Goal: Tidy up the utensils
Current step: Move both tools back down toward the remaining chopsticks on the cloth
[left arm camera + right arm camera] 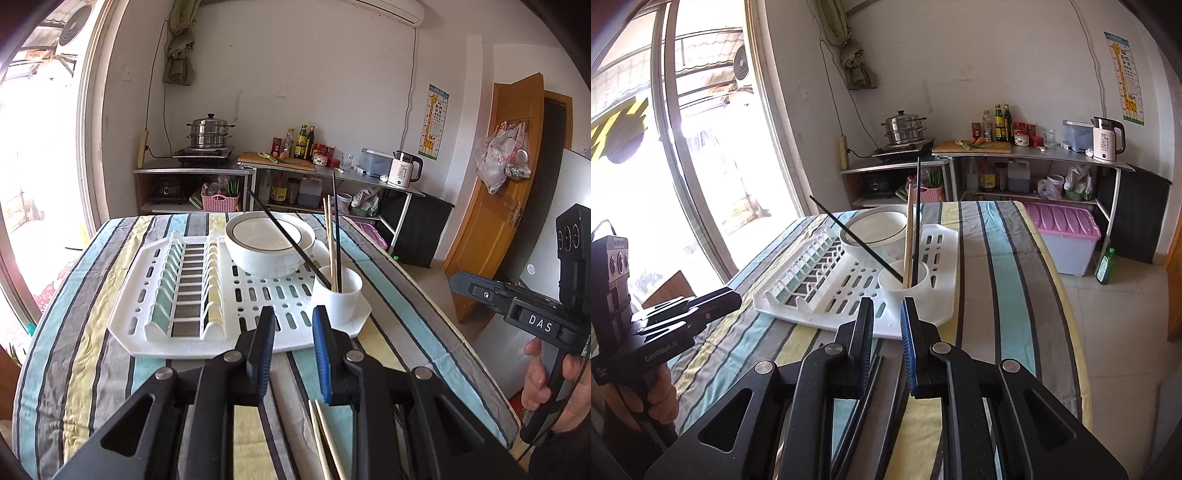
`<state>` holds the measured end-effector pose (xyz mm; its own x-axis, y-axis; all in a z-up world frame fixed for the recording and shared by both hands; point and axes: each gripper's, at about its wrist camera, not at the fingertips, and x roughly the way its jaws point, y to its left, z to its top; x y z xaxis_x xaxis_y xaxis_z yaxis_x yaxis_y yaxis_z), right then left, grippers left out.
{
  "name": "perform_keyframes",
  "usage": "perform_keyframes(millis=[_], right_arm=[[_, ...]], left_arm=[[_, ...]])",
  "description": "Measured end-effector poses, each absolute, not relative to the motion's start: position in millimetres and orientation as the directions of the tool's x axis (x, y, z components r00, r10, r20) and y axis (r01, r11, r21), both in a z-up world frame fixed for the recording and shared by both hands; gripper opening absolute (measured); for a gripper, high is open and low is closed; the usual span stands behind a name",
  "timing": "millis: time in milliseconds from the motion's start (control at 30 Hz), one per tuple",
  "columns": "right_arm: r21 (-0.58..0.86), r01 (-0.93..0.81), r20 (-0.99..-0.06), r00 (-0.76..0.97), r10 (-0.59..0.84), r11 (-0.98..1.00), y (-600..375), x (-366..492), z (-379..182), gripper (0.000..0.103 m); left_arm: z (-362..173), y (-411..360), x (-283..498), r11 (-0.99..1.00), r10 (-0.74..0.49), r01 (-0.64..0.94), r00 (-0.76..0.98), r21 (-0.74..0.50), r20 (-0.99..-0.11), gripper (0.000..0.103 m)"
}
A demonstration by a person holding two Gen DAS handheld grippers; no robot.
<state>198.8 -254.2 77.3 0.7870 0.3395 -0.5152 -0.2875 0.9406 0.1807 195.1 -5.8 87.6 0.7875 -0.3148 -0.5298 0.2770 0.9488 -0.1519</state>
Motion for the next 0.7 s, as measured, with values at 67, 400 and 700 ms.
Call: perform_keyframes(millis=[67, 400, 700], right_arm=[[0.174, -0.291, -0.524, 0.782, 0.338, 0.941, -250.8, 184.7, 68.3, 0.015], [0.182, -0.287, -0.580, 0.741, 0.338, 0.941, -248.3, 139.6, 27.1, 0.015], [0.184, -0.288, -0.612, 0.715, 0.339, 0.940, -241.0, 150.3, 11.7, 0.015]], left_arm=[[79.0, -5.3, 181.5, 0.952, -0.303, 0.272, 0.785, -0.137, -0.540, 0.022], [31.6, 0.5, 130.9, 0.954, -0.294, 0.268, 0.744, -0.134, -0.600, 0.022], [12.1, 0.5, 135.2, 0.958, -0.278, 0.249, 0.714, -0.138, -0.643, 0.022]])
